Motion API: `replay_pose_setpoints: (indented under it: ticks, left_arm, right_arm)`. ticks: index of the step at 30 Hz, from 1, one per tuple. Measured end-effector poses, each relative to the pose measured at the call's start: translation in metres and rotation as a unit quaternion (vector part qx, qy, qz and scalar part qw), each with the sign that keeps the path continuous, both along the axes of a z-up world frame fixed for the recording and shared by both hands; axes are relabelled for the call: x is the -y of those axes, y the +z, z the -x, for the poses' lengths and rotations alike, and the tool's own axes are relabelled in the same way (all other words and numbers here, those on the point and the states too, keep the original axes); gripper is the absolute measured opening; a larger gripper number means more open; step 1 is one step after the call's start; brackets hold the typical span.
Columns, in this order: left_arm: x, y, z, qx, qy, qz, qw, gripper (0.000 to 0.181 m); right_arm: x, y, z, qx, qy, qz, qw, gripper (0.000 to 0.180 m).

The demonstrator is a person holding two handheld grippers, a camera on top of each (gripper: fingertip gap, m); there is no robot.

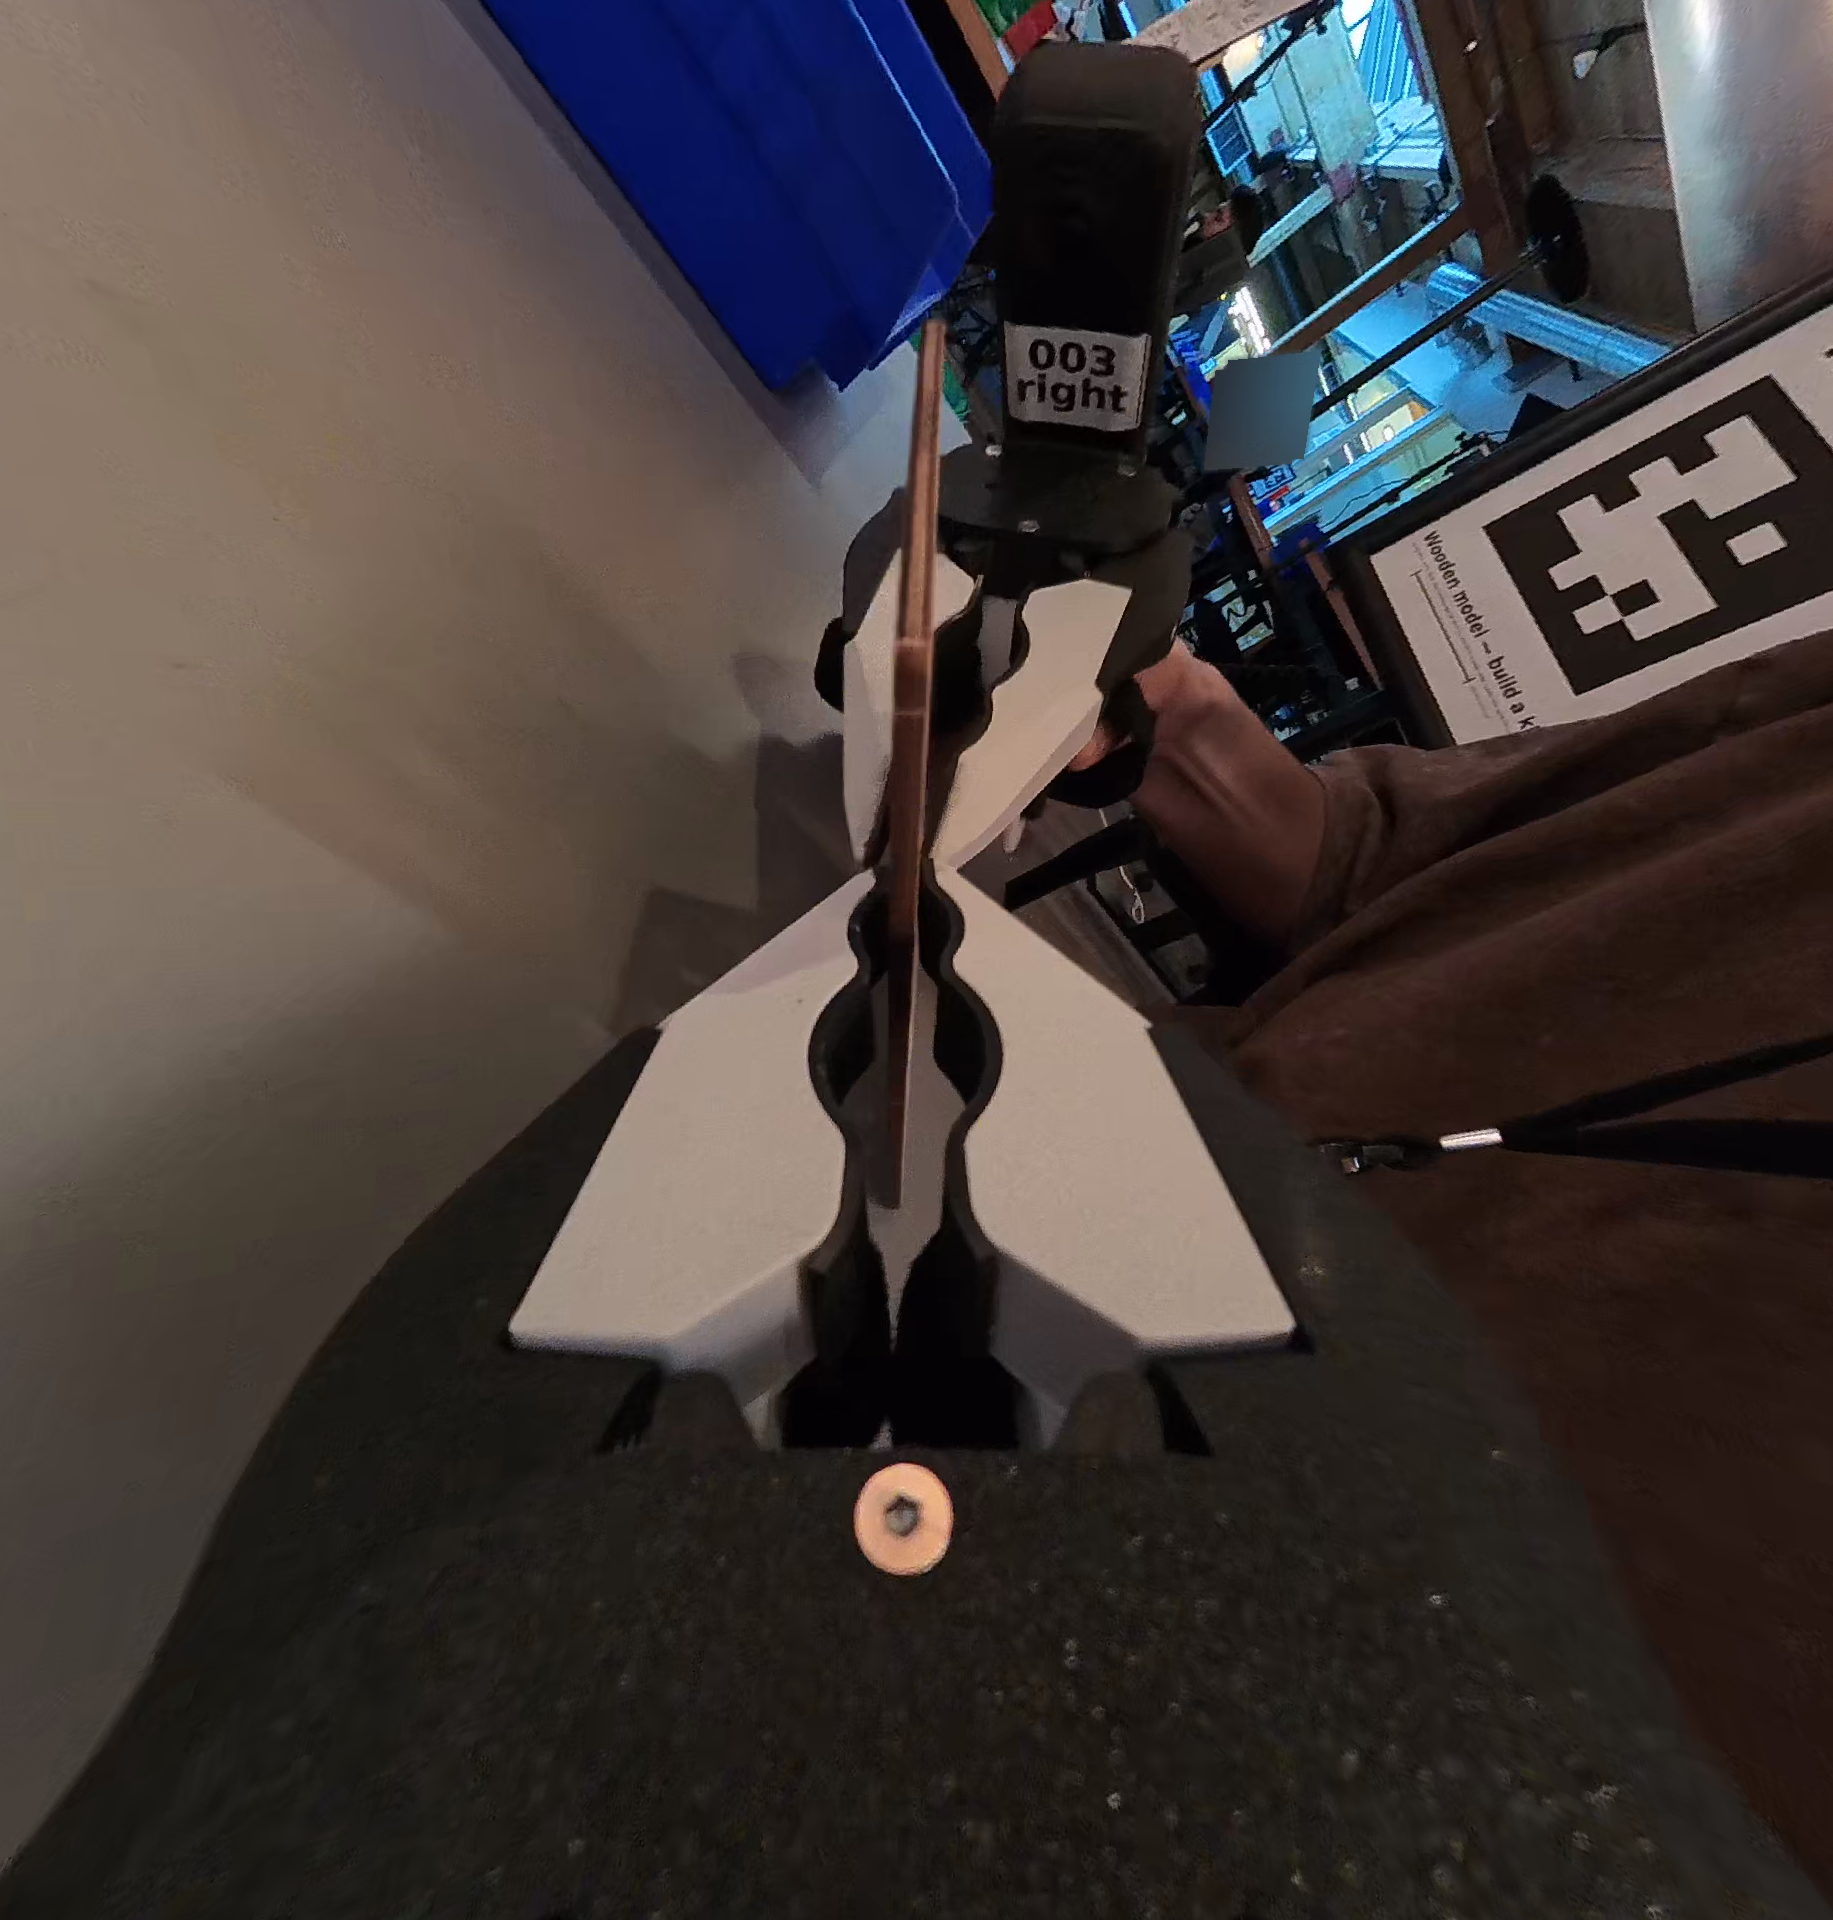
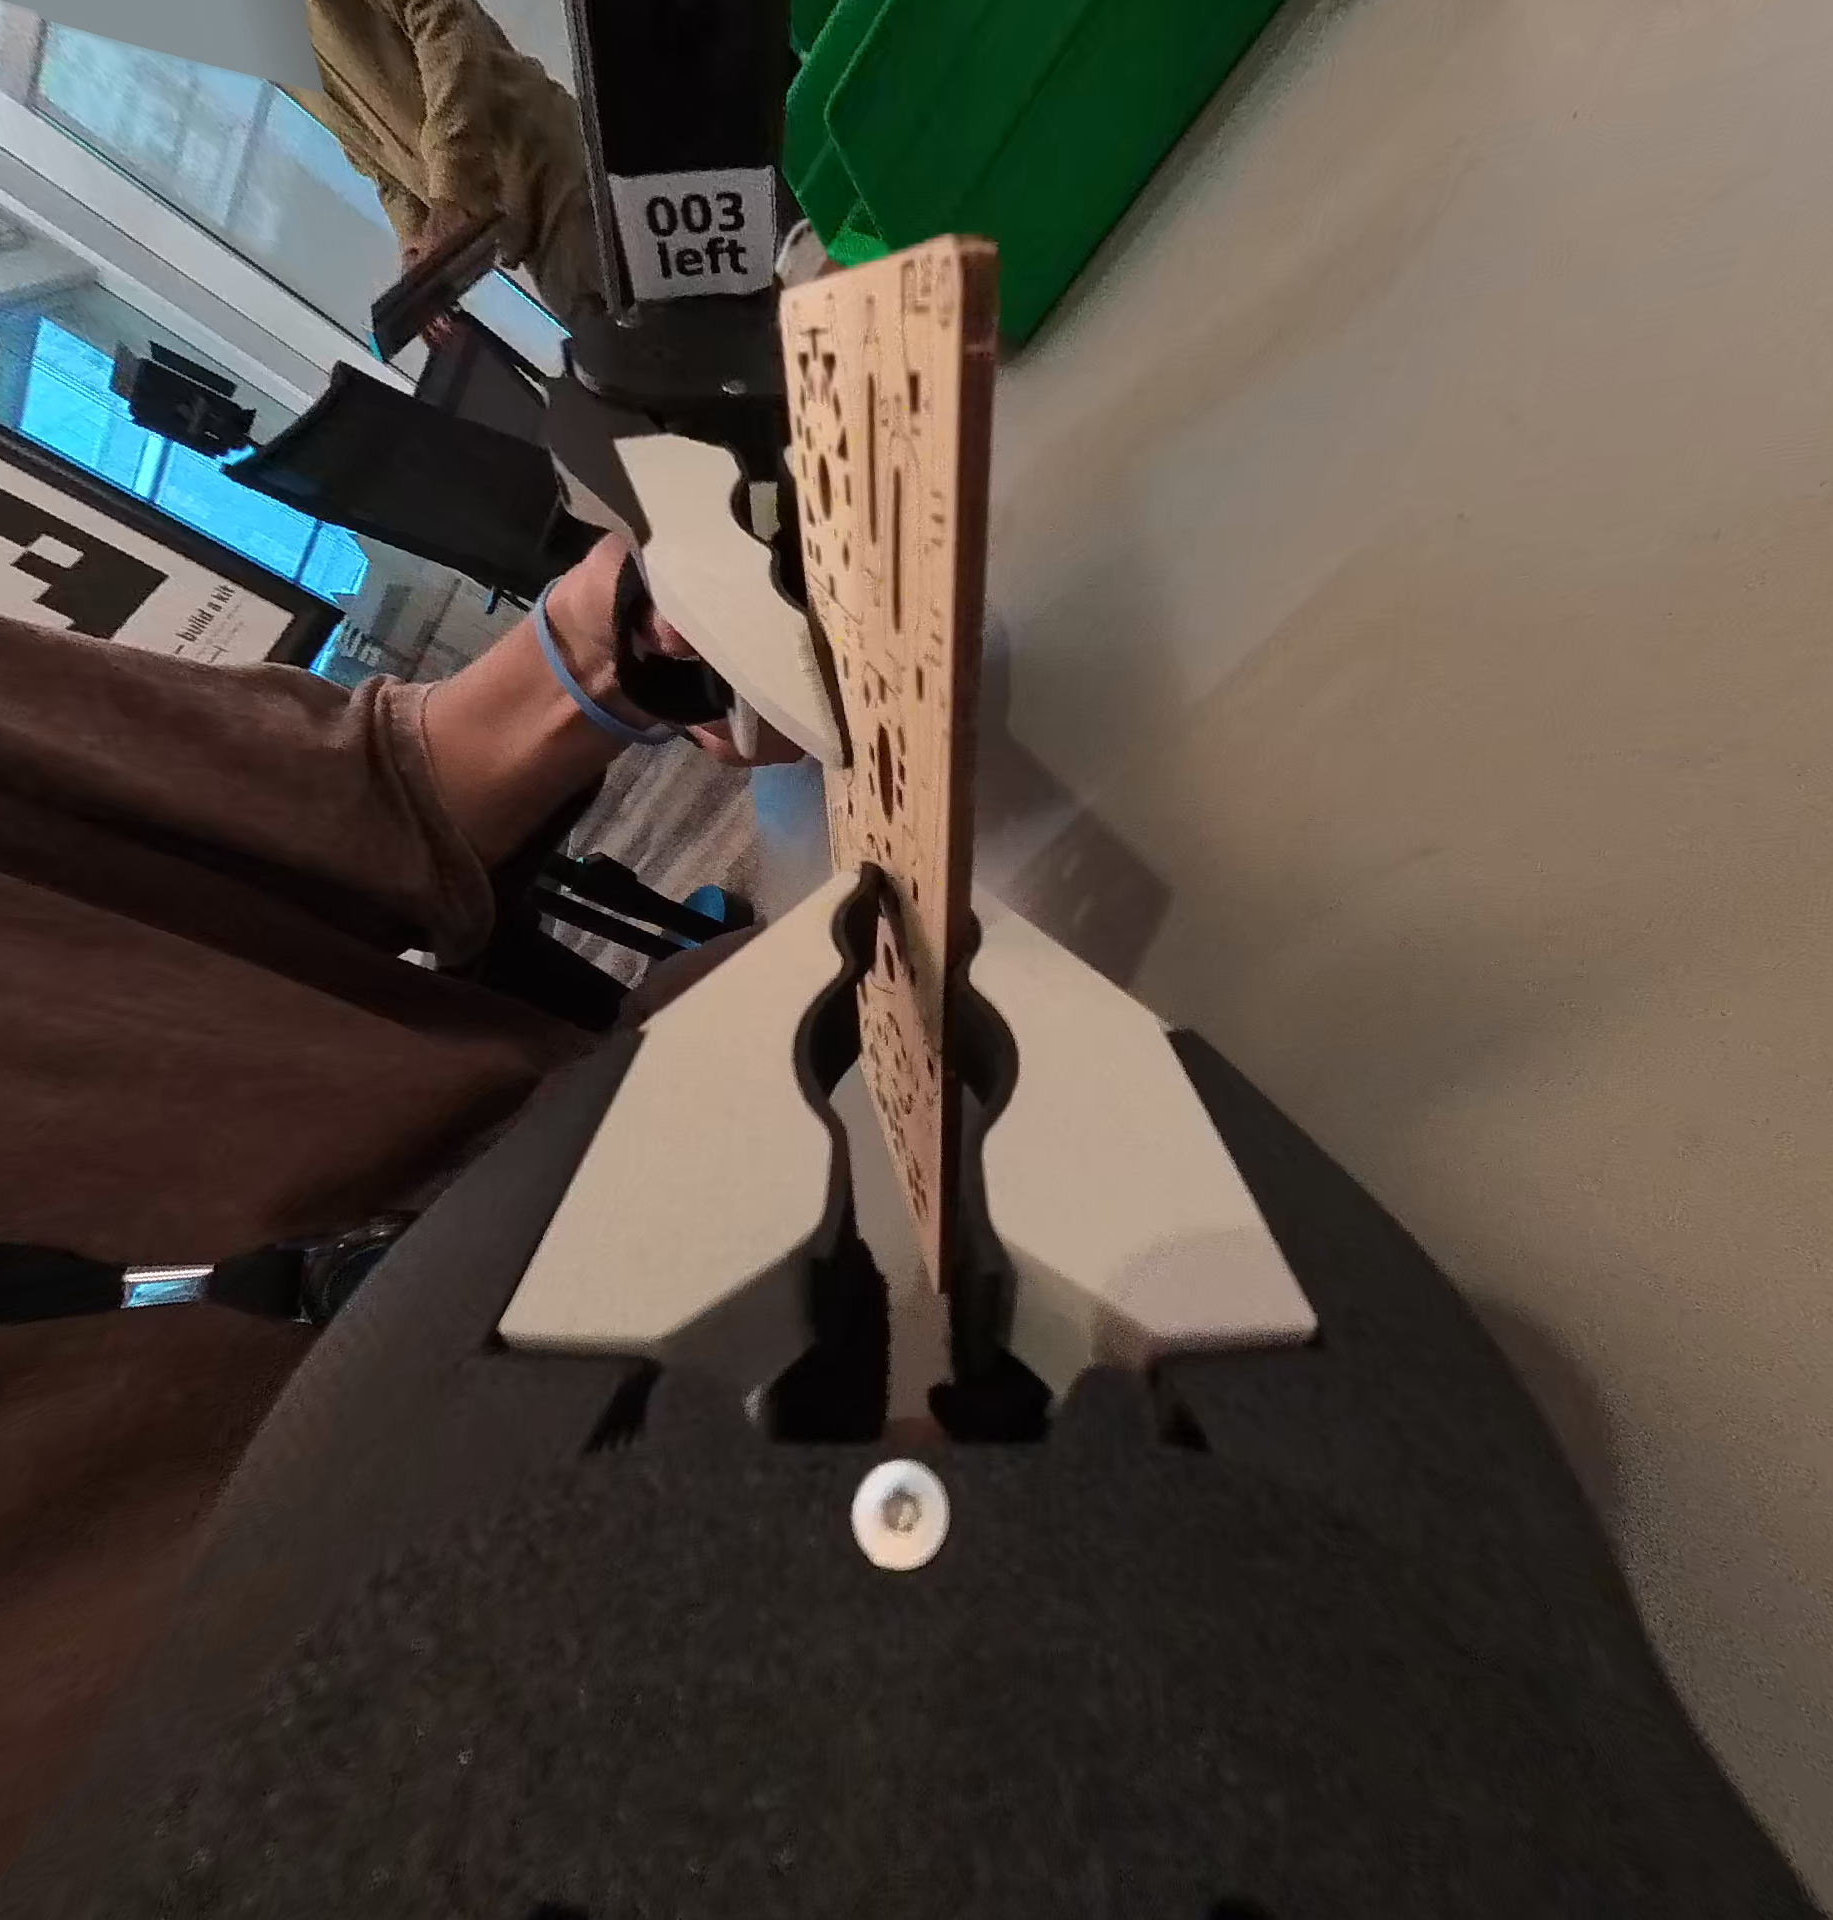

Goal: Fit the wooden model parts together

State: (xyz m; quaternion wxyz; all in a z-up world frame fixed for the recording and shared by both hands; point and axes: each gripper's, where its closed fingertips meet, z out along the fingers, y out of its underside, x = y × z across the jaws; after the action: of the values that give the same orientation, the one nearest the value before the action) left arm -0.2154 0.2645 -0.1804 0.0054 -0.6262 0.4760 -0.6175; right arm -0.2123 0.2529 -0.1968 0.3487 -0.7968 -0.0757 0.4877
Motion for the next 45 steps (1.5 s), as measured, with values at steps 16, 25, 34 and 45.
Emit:
replay_pose_setpoints:
  ticks: [16,25,34,45]
  left_arm:
    - [-0.004,-0.005,-0.002,-0.012,0.015,-0.009,1.0,0.001]
    - [-0.005,0.002,-0.002,0.001,0.012,0.01,1.0,0.001]
    - [-0.004,0.005,-0.01,0.008,0.02,0.045,0.999,0.022]
    - [0.005,0.019,-0.002,0.044,-0.016,0.053,0.998,0.001]
  right_arm:
    - [-0.003,-0.008,-0.003,0.021,-0.023,0.029,0.999,0.014]
    - [-0.005,0.007,-0.002,-0.04,-0.027,0.01,0.999,0.009]
    - [-0.008,0.014,-0.004,-0.098,-0.036,0.015,0.994,0.004]
    - [0.001,0.029,0.011,-0.176,0.014,0.014,0.984,0.003]
